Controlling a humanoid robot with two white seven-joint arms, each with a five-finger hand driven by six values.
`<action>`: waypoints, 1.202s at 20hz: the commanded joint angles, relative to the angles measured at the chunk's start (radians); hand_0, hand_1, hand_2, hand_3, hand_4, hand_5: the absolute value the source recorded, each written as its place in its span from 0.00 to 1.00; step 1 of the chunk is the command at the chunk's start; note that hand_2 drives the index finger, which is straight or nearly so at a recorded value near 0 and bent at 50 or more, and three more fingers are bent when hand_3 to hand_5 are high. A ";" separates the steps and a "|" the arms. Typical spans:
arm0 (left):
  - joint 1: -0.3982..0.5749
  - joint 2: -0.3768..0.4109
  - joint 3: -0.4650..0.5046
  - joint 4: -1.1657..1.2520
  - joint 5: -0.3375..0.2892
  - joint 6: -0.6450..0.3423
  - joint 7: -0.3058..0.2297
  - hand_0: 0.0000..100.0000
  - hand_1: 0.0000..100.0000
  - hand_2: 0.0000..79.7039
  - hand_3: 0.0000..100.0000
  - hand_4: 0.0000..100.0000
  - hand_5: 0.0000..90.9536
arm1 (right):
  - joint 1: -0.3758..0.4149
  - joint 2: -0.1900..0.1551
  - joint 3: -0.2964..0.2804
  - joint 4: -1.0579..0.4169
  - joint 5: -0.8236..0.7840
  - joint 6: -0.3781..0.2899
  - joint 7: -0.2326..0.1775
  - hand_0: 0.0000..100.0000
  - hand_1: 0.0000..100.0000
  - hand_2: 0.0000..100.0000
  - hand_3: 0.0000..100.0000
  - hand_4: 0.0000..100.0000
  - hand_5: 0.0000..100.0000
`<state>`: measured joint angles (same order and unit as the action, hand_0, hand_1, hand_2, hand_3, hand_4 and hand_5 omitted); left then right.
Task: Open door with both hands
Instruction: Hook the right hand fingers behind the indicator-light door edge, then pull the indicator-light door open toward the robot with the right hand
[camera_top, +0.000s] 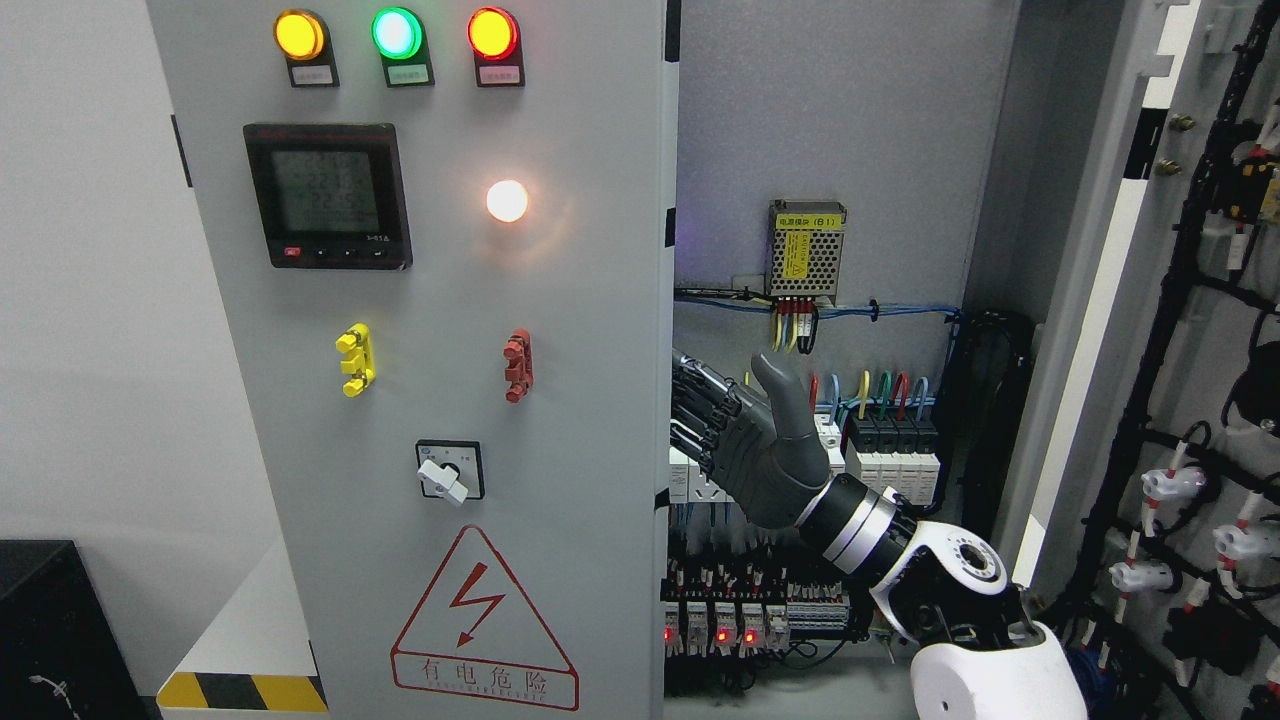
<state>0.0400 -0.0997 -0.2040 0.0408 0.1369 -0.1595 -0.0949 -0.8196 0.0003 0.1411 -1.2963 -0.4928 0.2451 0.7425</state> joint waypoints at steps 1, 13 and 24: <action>0.000 0.000 0.000 0.001 0.000 0.000 0.000 0.00 0.00 0.00 0.00 0.00 0.00 | -0.003 -0.014 -0.008 0.002 0.000 0.013 -0.009 0.00 0.00 0.00 0.00 0.00 0.00; 0.000 0.000 0.000 0.001 0.000 0.000 0.000 0.00 0.00 0.00 0.00 0.00 0.00 | 0.097 -0.045 0.115 -0.151 -0.115 0.014 -0.009 0.00 0.00 0.00 0.00 0.00 0.00; 0.000 0.000 0.000 0.001 0.001 0.000 0.000 0.00 0.00 0.00 0.00 0.00 0.00 | 0.278 -0.086 0.314 -0.342 -0.167 0.025 0.026 0.00 0.00 0.00 0.00 0.00 0.00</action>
<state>0.0399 -0.0997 -0.2040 0.0408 0.1371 -0.1596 -0.0914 -0.6312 -0.0458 0.3011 -1.4873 -0.6411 0.2606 0.7609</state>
